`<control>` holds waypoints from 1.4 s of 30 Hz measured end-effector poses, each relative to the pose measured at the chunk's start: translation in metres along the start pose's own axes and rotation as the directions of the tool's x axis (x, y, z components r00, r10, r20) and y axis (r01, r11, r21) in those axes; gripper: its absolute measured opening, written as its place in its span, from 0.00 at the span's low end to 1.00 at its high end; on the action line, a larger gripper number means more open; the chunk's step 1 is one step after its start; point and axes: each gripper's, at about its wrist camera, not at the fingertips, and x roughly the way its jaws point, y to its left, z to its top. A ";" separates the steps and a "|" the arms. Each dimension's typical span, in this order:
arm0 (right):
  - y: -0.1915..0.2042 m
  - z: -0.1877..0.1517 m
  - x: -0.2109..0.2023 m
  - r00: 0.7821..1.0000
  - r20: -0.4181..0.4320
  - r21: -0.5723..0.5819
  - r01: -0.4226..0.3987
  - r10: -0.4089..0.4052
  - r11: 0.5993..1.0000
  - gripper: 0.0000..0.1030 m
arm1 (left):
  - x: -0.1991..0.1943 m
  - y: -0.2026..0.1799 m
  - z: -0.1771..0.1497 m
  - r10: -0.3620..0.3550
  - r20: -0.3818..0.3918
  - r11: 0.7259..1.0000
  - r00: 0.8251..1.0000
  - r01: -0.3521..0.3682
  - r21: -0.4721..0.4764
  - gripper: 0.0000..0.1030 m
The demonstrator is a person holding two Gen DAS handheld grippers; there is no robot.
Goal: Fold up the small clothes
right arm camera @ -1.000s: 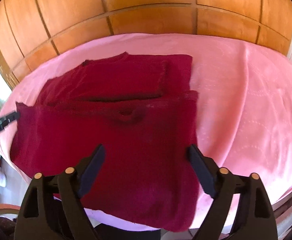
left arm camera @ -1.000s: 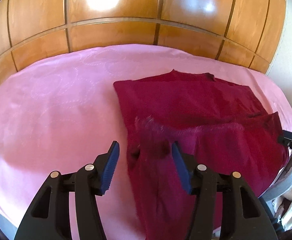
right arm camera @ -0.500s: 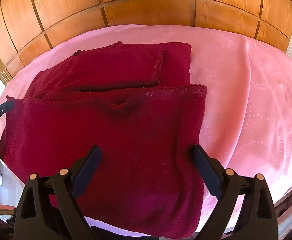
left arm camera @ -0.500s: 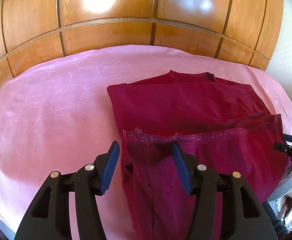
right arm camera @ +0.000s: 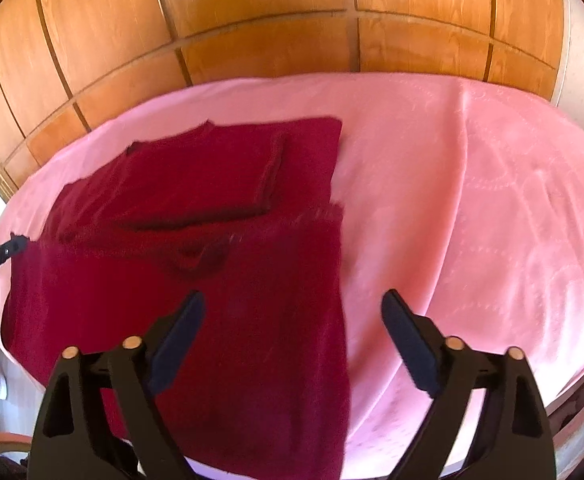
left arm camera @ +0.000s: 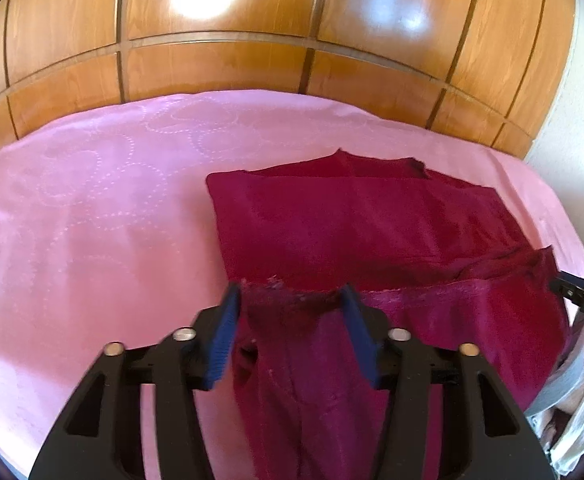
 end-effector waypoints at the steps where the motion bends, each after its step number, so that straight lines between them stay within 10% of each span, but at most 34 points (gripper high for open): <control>1: 0.000 0.002 0.000 1.000 0.005 -0.003 0.001 -0.001 1.000 0.78 | -0.001 -0.001 0.000 -0.007 0.000 1.000 1.000 0.007 0.001 0.43; 8: 0.002 0.012 0.017 1.000 0.000 -0.028 0.003 -0.003 1.000 0.56 | -0.003 -0.008 0.001 -0.013 0.009 0.999 1.000 0.012 0.049 0.26; 12: 0.008 0.012 0.018 1.000 -0.005 -0.060 0.019 -0.019 0.998 0.11 | -0.007 -0.007 0.001 -0.023 0.022 0.999 0.999 0.023 0.038 0.09; 27: 0.020 0.053 -0.048 0.984 0.149 -0.058 -0.089 0.097 0.994 0.08 | -0.069 -0.003 0.023 -0.104 0.218 0.994 0.970 0.109 -0.013 0.07; 42: 0.015 0.167 0.059 0.988 0.154 0.006 -0.030 0.029 1.000 0.08 | 0.038 0.033 0.130 0.037 0.200 0.996 0.979 -0.020 -0.085 0.07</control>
